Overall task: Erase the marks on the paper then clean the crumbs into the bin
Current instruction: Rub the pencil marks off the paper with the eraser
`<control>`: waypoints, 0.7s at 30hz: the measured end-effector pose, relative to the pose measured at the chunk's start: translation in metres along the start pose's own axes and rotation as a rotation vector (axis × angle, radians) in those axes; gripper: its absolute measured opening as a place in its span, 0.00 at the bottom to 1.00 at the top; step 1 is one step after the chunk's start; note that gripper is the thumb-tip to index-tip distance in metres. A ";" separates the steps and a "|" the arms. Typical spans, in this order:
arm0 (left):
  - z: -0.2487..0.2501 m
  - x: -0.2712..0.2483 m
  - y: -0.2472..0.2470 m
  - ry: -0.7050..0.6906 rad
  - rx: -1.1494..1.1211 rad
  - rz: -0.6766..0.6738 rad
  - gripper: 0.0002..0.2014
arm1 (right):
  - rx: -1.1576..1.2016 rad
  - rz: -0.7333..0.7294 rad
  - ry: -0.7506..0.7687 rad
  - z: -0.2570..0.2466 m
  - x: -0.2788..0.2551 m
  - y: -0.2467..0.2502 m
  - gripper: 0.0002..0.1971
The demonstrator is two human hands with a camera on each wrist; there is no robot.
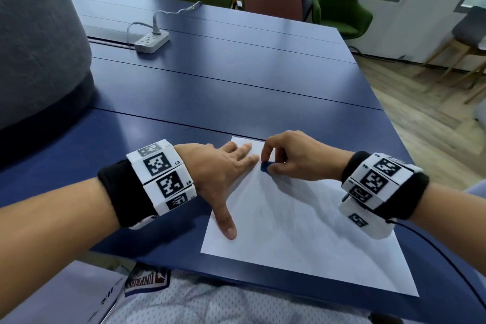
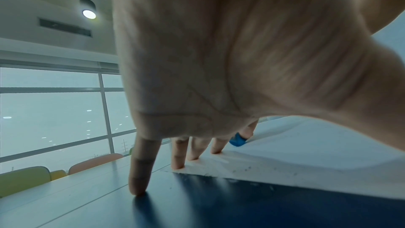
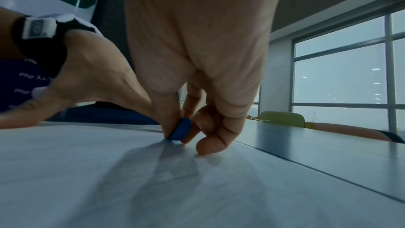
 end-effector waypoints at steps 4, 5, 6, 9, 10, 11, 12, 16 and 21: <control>0.001 0.000 0.001 0.002 0.004 -0.007 0.77 | 0.072 -0.139 0.044 -0.014 -0.016 -0.015 0.03; 0.001 0.000 0.001 0.003 0.003 -0.013 0.77 | 0.053 -0.154 0.058 -0.017 -0.016 -0.015 0.03; 0.001 0.000 0.001 0.006 0.001 -0.015 0.76 | 0.023 -0.136 0.066 -0.016 -0.013 -0.012 0.03; 0.000 -0.001 0.001 0.002 -0.005 -0.004 0.76 | 0.003 -0.040 0.060 -0.013 -0.006 -0.002 0.03; 0.000 -0.001 0.001 0.000 -0.004 0.000 0.76 | 0.021 -0.045 0.066 -0.015 -0.008 -0.004 0.03; 0.000 0.000 0.001 0.000 -0.002 -0.002 0.76 | 0.043 -0.079 0.083 -0.019 -0.014 -0.010 0.04; 0.000 0.000 0.001 0.002 0.003 -0.007 0.76 | 0.058 -0.132 0.104 -0.025 -0.020 -0.017 0.04; 0.000 -0.001 0.001 0.005 -0.001 -0.014 0.76 | 0.065 -0.154 0.122 -0.028 -0.019 -0.017 0.05; 0.000 -0.001 0.000 0.004 0.011 -0.006 0.75 | 0.076 -0.173 0.125 -0.032 -0.027 -0.021 0.06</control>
Point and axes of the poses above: each hand's wrist, its own x-axis towards the middle knuckle, its own y-axis out of the back of the hand, z = x × y, the point moved 10 cm from there along x, towards the middle knuckle, and after that the axes turned 7 degrees about z, right-handed, at the moved point
